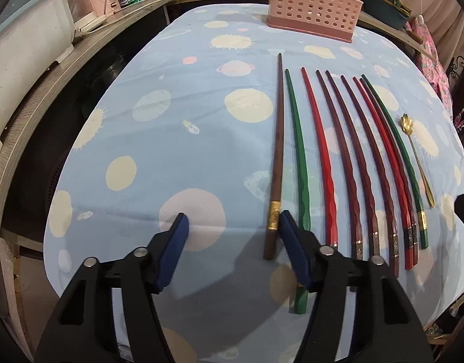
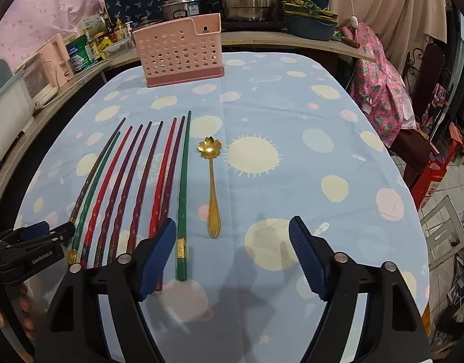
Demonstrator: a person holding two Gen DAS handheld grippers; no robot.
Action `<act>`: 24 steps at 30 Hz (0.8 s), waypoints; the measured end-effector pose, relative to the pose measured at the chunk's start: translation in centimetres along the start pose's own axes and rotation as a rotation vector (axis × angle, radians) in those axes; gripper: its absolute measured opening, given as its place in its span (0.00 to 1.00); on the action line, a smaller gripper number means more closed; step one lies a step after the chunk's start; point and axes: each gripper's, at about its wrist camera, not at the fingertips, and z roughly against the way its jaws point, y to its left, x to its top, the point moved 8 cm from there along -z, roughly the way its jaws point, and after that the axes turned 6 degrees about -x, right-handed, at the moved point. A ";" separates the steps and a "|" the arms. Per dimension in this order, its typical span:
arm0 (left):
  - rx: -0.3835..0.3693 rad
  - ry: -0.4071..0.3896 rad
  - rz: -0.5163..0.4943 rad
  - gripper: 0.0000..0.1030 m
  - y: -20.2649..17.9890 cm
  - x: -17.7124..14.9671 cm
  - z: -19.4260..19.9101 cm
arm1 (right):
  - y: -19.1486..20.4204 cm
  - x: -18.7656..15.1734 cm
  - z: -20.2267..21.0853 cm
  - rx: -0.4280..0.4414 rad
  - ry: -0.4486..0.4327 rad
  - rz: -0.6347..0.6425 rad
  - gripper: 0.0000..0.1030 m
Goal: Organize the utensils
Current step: 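Grasp the brown chopstick with the left tool while the right tool grasps the gold spoon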
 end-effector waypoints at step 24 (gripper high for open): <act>-0.056 0.024 -0.007 0.09 -0.7 1.0 0.2 | 0.9 -0.6 -4.1 0.080 0.092 0.019 0.11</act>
